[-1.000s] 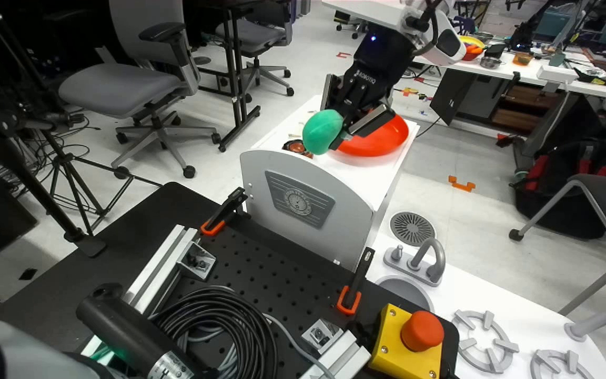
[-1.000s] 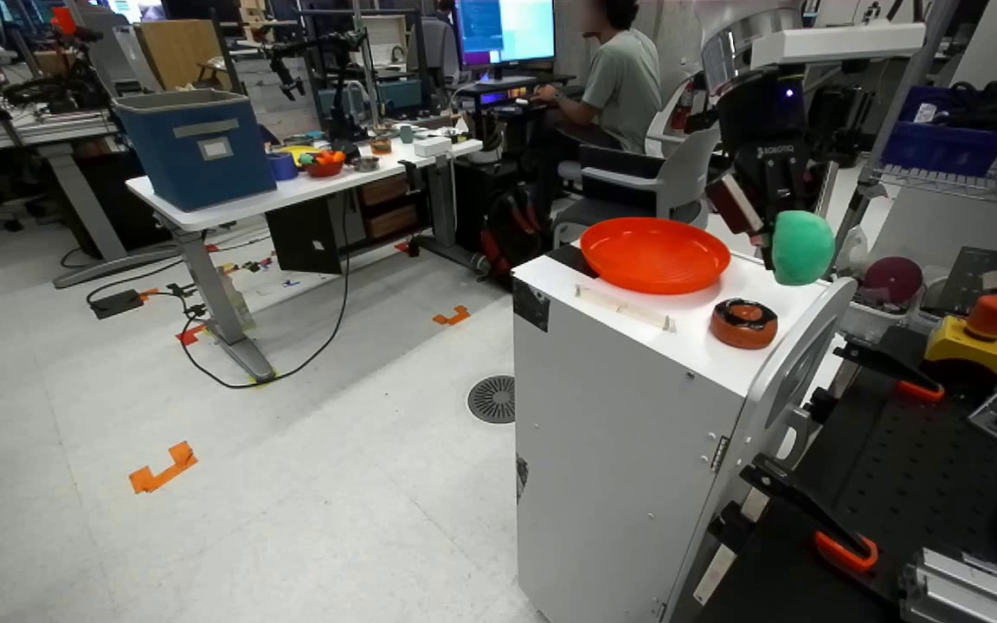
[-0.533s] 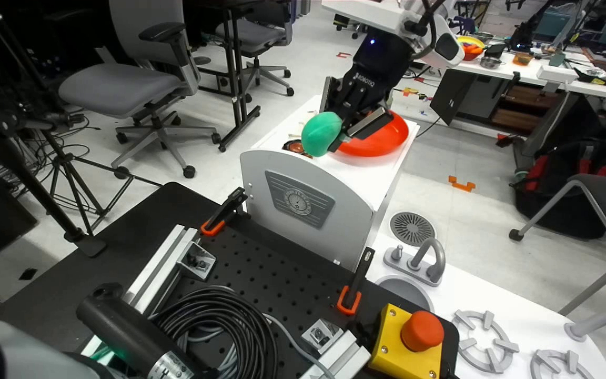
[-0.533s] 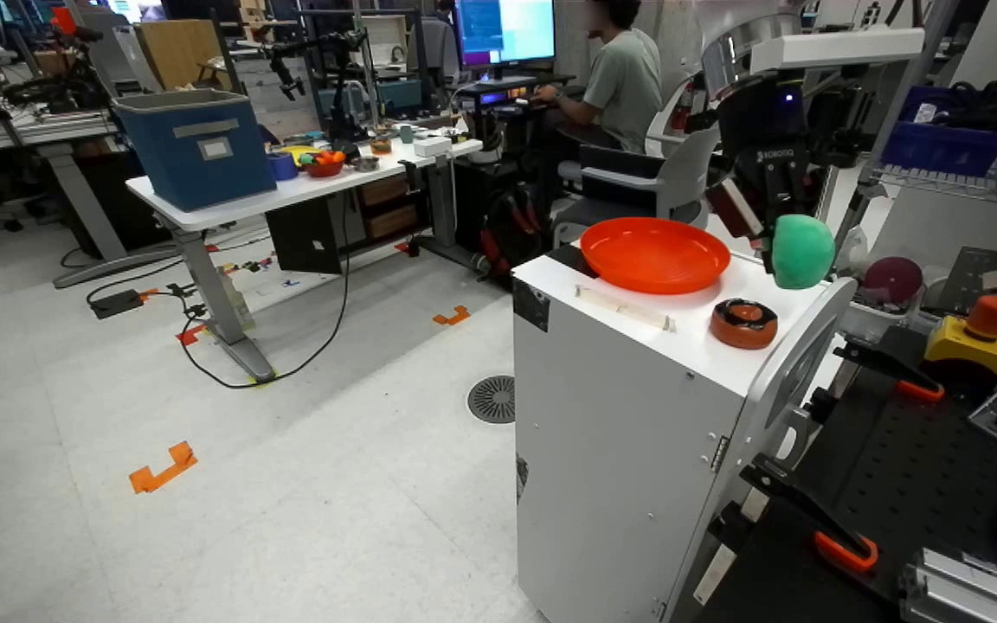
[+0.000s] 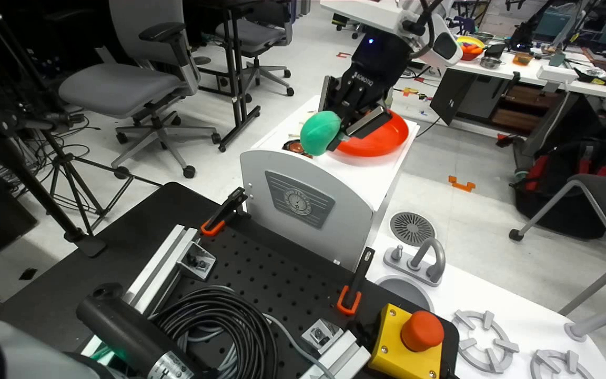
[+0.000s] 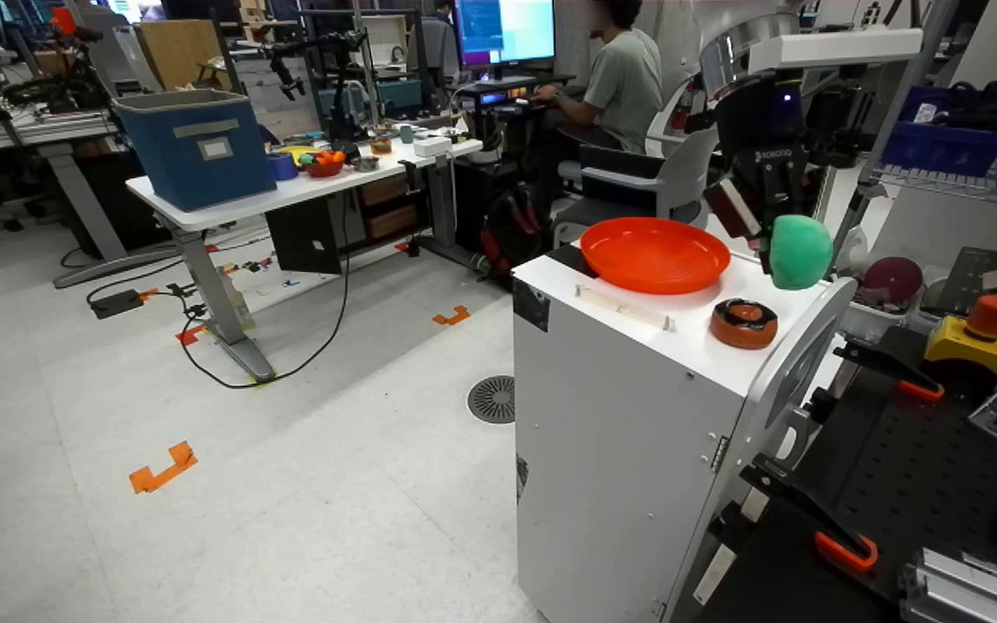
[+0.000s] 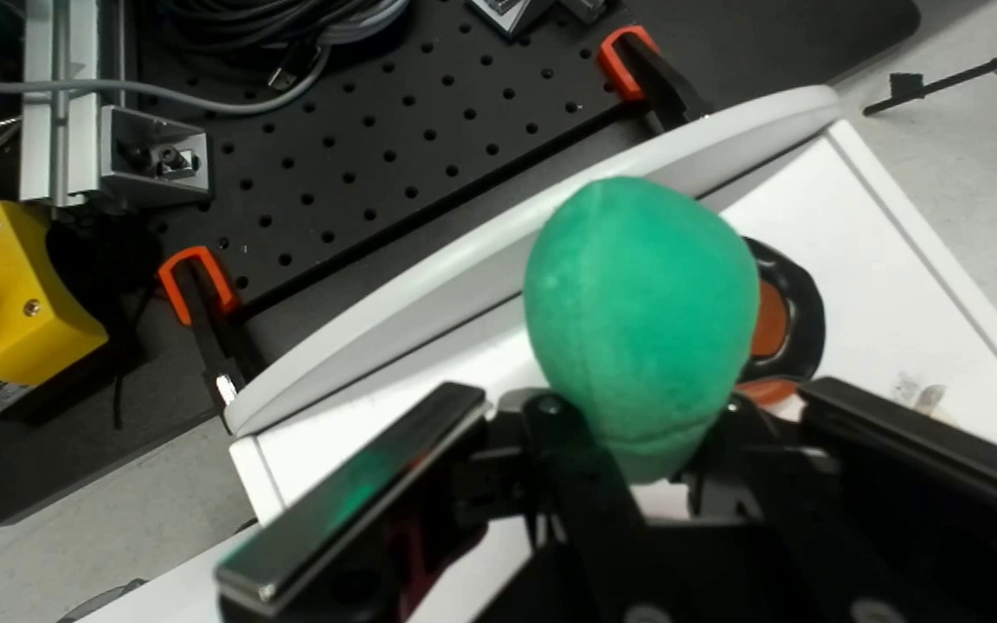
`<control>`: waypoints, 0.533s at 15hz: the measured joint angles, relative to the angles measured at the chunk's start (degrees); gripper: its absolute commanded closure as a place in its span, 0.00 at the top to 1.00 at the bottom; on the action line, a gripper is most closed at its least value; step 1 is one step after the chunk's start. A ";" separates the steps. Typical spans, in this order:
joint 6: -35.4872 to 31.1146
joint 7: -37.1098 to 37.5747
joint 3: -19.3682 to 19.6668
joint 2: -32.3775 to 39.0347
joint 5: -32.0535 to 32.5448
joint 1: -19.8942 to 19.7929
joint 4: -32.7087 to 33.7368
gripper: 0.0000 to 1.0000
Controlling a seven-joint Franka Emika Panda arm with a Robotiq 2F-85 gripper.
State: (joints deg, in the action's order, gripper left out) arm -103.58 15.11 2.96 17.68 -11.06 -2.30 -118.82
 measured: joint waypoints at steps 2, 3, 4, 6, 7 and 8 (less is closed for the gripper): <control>-0.21 0.00 -0.04 -0.31 0.01 0.08 0.12 0.05; -0.55 0.00 -0.07 -0.69 0.02 0.17 0.18 0.05; -1.01 0.00 -0.13 -1.12 0.06 0.27 0.27 0.05; -1.49 0.00 -0.25 -2.13 0.09 0.50 0.52 0.05; -1.70 0.00 -0.31 -2.61 0.09 0.60 0.59 0.05; -1.95 0.00 -0.35 -3.04 0.10 0.73 0.61 0.05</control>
State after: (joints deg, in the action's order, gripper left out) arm -105.53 15.11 2.61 14.64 -10.96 -1.58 -118.22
